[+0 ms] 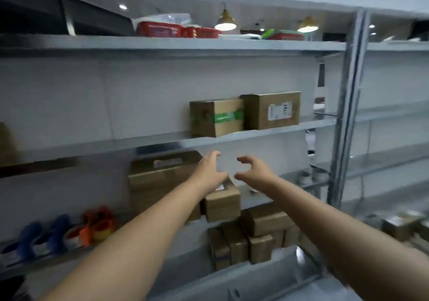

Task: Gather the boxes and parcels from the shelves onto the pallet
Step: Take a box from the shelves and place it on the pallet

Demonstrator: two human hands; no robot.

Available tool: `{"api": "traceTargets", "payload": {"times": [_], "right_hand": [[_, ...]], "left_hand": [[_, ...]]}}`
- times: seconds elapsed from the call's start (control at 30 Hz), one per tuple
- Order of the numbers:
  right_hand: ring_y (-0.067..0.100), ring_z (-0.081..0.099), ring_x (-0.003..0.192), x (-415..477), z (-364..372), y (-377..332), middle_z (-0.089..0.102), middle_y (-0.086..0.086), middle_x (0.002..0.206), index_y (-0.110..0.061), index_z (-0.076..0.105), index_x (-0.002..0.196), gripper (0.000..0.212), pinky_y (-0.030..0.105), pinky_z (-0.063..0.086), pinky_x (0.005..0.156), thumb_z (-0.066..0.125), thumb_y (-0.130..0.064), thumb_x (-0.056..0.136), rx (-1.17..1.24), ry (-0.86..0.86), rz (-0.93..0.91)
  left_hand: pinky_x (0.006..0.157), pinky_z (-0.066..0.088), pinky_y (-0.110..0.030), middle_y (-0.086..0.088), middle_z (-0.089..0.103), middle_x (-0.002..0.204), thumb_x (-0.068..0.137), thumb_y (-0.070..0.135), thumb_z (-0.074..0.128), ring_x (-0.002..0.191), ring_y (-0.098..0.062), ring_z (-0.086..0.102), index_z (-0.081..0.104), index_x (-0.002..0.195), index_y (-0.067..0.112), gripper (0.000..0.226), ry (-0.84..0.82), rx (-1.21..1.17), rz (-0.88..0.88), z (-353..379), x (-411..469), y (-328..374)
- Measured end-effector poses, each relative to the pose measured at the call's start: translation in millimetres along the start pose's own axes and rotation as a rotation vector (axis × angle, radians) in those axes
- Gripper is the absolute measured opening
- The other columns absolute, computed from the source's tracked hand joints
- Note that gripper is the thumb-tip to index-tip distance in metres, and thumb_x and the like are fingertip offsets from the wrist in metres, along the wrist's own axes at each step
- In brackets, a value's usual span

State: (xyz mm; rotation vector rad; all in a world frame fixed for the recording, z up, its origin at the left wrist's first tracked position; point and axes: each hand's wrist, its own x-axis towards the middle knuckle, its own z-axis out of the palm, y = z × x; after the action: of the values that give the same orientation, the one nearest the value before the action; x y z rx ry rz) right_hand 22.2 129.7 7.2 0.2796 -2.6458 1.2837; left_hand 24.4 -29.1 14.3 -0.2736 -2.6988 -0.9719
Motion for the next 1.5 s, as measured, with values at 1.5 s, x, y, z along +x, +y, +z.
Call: {"api": "traceTargets", "payload": {"times": [1.5], "right_hand": [[0.021, 0.048, 0.125, 158, -554, 763, 0.050, 0.004, 0.140, -0.017, 0.047, 0.138, 0.059, 0.034, 0.043, 0.102, 0.068, -0.018, 0.083, 0.030, 0.632, 0.912]], "left_hand": [[0.061, 0.030, -0.010, 0.000, 0.055, 0.127, 0.083, 0.016, 0.065, 0.090, -0.003, 0.045, 0.049, 0.128, 0.018, 0.048, -0.843, -0.203, 0.442, 840, 436, 476]]}}
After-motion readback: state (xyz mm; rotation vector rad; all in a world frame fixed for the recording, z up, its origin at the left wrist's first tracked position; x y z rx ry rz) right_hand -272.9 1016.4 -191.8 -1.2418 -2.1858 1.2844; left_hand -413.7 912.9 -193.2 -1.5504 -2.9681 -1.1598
